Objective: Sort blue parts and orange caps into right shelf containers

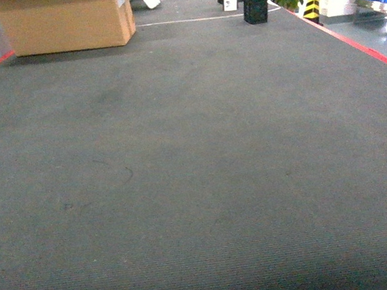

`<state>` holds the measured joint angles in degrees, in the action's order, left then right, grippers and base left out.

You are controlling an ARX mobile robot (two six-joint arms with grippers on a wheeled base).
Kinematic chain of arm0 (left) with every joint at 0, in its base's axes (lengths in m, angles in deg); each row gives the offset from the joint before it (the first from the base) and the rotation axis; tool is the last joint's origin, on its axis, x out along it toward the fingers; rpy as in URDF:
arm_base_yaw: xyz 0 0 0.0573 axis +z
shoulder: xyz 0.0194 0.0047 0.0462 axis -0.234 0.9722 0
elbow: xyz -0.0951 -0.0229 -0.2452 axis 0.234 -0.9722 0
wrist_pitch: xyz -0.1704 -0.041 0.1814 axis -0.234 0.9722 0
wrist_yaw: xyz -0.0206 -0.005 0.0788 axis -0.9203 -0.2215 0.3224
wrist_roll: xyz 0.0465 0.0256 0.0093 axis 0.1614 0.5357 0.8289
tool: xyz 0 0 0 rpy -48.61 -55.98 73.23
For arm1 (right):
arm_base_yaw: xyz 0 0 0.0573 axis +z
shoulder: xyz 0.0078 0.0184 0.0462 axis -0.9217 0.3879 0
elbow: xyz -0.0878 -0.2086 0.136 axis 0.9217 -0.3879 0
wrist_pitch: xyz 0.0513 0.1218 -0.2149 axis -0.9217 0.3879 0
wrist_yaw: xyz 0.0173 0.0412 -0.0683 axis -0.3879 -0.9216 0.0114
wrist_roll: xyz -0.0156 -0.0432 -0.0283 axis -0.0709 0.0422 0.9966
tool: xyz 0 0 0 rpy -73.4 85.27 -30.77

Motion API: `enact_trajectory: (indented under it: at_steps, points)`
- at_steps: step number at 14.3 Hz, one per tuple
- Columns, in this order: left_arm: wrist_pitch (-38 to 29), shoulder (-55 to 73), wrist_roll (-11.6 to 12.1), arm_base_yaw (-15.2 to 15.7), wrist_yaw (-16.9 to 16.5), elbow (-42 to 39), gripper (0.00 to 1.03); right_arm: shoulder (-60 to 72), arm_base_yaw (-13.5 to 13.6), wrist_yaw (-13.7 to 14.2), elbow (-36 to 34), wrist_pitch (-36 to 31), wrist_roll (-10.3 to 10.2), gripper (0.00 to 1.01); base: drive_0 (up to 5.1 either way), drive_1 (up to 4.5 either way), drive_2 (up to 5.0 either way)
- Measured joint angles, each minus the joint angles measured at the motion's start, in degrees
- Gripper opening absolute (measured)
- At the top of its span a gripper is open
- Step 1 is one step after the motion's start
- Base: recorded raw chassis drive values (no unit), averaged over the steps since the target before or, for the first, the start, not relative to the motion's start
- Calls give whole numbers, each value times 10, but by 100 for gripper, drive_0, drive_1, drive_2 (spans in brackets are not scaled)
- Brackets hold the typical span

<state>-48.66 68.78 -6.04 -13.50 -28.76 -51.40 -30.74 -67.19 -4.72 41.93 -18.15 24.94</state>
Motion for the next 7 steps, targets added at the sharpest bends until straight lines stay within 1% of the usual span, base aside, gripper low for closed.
enact_trajectory:
  at_steps: [7]
  points:
    - [0,0,0,0,-1,0,43,0,0,0,0,0,0,45,-159,-159,-159]
